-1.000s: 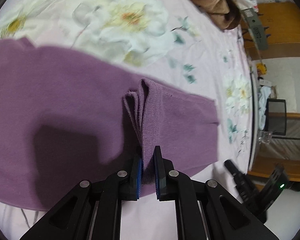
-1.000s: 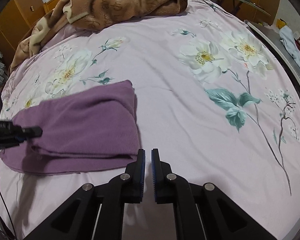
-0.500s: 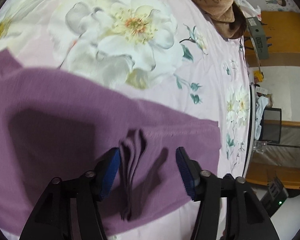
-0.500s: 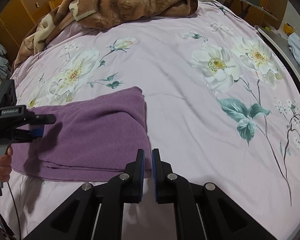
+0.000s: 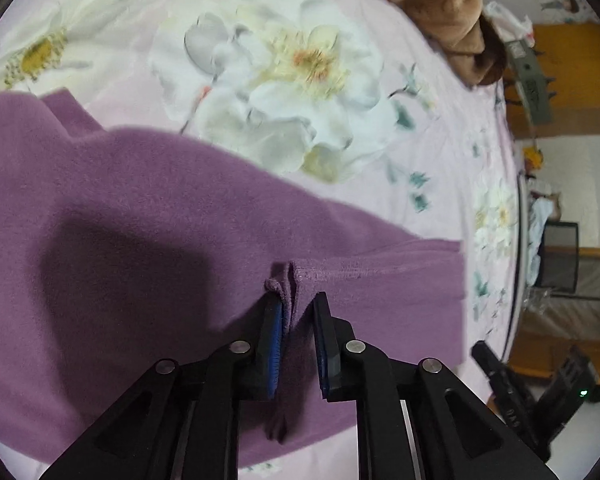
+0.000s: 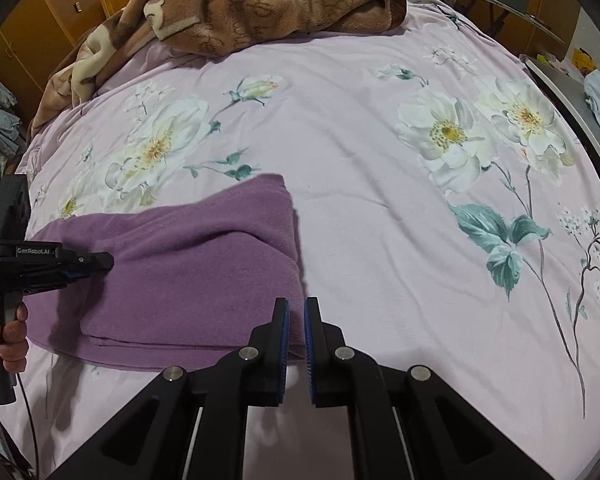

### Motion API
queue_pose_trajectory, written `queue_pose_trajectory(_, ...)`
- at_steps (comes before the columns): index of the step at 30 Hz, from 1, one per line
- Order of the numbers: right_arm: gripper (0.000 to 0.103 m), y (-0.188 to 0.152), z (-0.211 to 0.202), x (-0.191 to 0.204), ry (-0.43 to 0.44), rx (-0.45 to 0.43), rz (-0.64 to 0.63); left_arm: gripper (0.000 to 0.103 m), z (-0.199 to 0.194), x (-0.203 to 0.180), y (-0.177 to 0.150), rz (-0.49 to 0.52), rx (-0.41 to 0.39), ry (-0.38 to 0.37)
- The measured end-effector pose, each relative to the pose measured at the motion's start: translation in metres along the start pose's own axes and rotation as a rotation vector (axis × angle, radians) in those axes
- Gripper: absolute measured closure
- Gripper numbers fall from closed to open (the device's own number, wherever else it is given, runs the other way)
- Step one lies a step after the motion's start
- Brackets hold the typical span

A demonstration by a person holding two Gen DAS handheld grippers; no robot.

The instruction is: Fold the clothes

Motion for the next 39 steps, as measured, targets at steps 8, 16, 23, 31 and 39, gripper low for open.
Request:
queue_pose_trajectory(8, 0.093, -0.012, 0.037, 0.001, 0.087, 0.170, 0.017, 0.071, -0.033, -0.023, -0.009, 0.087, -0.056, 0.084)
queue_pose_trajectory(16, 0.069, -0.013, 0.019, -0.027, 0.190, 0.092, 0.107, 0.030, 0.021, -0.137, 0.020, 0.442, 0.035, 0.039)
queue_pose_trajectory(23, 0.067, -0.017, 0.048, -0.052, 0.366, 0.122, 0.248, 0.033, 0.102, -0.195, 0.033, 0.642, 0.226, 0.069)
queue_pose_trajectory(31, 0.092, -0.018, 0.059, -0.054, 0.454, 0.161, 0.255, 0.094, 0.120, -0.205, 0.028, 0.746, 0.258, 0.135)
queue_pose_trajectory(39, 0.093, -0.035, 0.056, -0.062, 0.452, 0.179, 0.276, 0.102, 0.122, -0.178, 0.057, 0.558, 0.209, 0.109)
Point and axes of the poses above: each gripper's, at about its wrist camera, not at the fingertips, and z roughly the way its jaws point, x to its left, y to its top, the point moved 3 cm from there along z, roughly the way its jaws point, and after that the axes turned 1 degree about -y, right-handed, at the moved point
